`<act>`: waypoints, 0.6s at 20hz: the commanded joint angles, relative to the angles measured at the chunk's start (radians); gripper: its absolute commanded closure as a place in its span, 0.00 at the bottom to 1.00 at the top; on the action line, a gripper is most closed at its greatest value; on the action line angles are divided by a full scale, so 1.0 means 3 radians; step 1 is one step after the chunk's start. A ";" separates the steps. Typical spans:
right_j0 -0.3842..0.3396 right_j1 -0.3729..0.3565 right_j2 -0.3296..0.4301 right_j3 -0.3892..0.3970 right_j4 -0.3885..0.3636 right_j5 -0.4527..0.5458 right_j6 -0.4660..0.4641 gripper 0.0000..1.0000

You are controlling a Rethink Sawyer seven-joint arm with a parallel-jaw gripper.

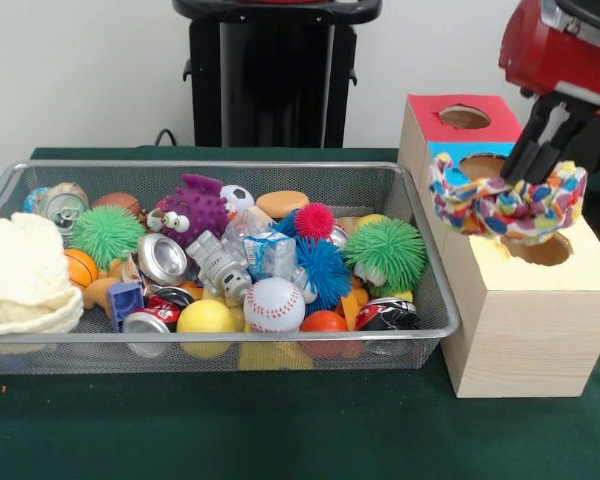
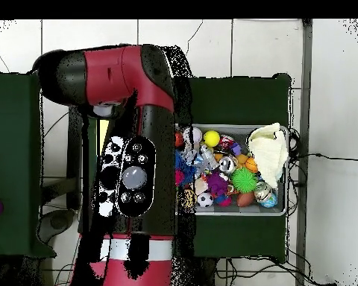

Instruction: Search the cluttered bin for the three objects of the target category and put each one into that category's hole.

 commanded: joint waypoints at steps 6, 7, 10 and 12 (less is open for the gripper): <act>0.0121 0.0057 0.0100 0.0616 -0.0046 -0.0380 0.0625 1.00; 0.0145 0.0065 0.0066 0.0566 -0.0064 -0.0322 0.0625 1.00; 0.0161 0.0082 0.0032 0.0510 -0.0069 -0.0262 0.0617 1.00; 0.0174 0.0053 0.0016 0.0568 -0.0069 -0.0316 0.0643 1.00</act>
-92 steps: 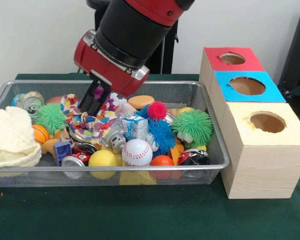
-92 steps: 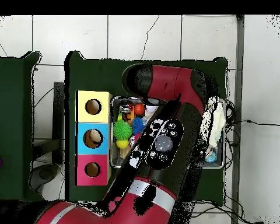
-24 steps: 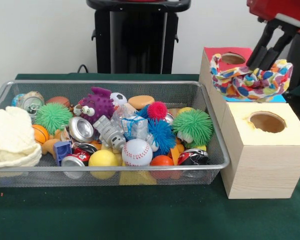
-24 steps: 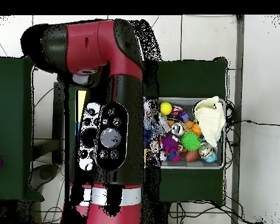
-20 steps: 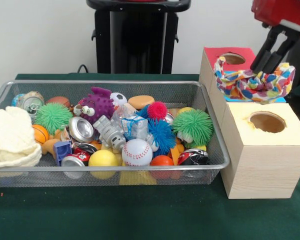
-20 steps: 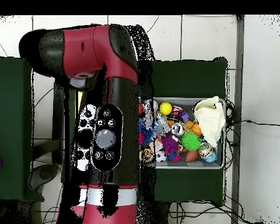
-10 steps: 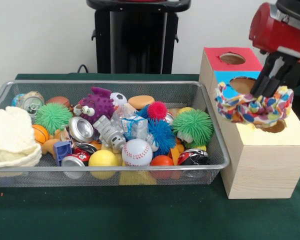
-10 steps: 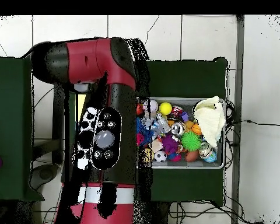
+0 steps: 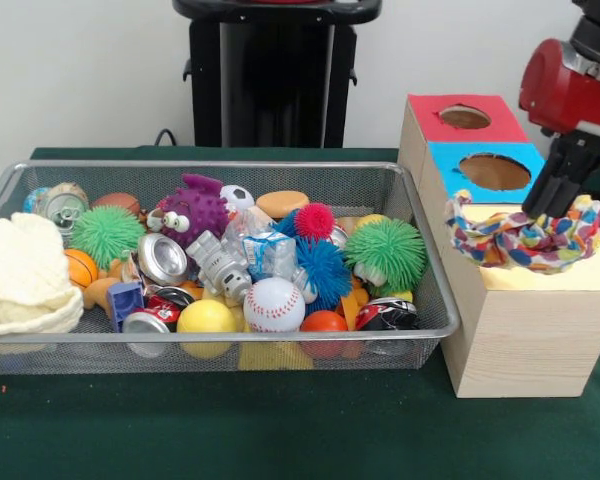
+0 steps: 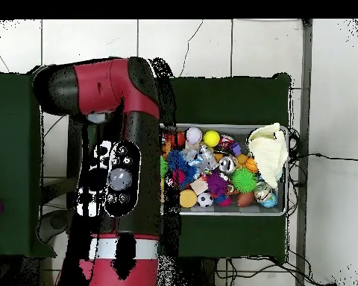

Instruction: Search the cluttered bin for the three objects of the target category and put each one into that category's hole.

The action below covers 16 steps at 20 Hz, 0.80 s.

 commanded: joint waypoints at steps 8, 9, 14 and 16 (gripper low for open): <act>0.0094 -0.0126 -0.0039 0.0665 -0.0089 -0.0122 0.0676 1.00; 0.0096 -0.0139 -0.0036 0.0713 -0.0084 -0.0158 0.0687 1.00; 0.0082 -0.0193 -0.0008 0.0940 -0.0068 -0.0367 0.0705 1.00; 0.0080 -0.0228 0.0006 0.1079 -0.0058 -0.0523 0.0743 1.00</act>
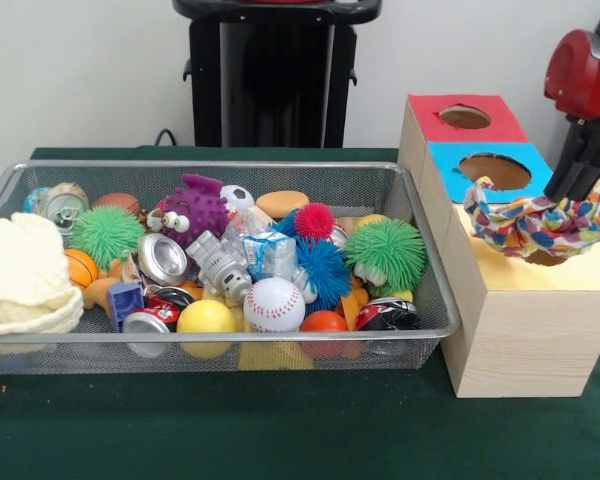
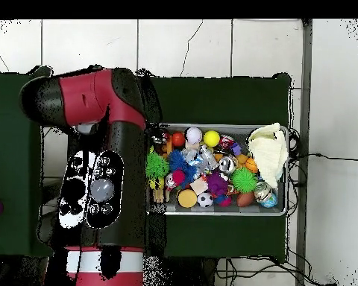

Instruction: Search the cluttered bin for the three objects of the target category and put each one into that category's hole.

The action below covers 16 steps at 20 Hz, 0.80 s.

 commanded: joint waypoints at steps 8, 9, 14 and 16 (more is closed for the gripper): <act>-0.0116 -0.0160 0.0075 0.1176 -0.0006 -0.0871 0.0716 1.00; -0.0108 -0.0164 0.0072 0.1203 -0.0012 -0.0905 0.0697 1.00; -0.0101 -0.0135 0.0065 0.1244 -0.0049 -0.1044 0.0601 1.00; -0.0103 -0.0112 0.0066 0.1220 -0.0106 -0.1080 0.0492 1.00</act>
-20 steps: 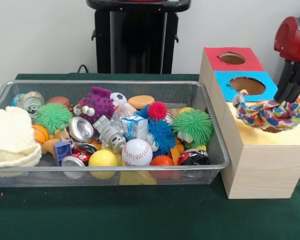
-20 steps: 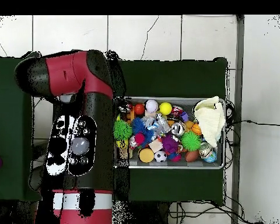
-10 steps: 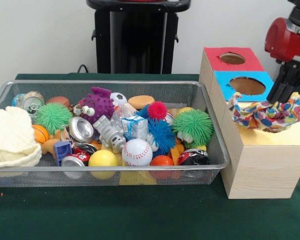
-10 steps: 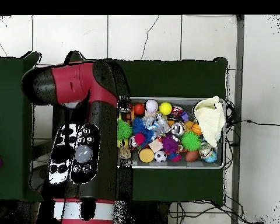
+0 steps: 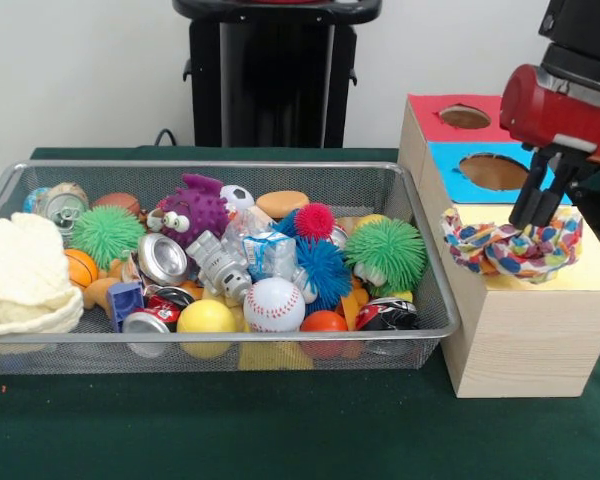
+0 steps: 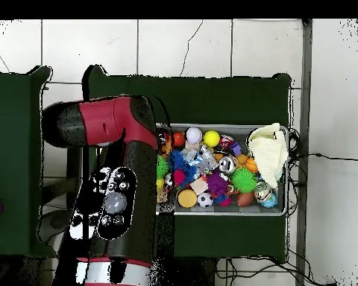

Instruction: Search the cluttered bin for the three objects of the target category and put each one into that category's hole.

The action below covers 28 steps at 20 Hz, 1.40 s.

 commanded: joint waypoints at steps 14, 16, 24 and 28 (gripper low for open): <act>-0.0011 0.0047 -0.0013 0.0336 -0.0304 0.0075 0.0185 1.00; 0.0018 0.0042 -0.0045 0.0302 -0.0312 0.0141 0.0203 1.00; 0.0133 -0.0121 -0.0104 0.0562 -0.0268 0.0206 0.0374 1.00; 0.0183 -0.0182 -0.0104 0.0711 -0.0222 0.0126 0.0428 1.00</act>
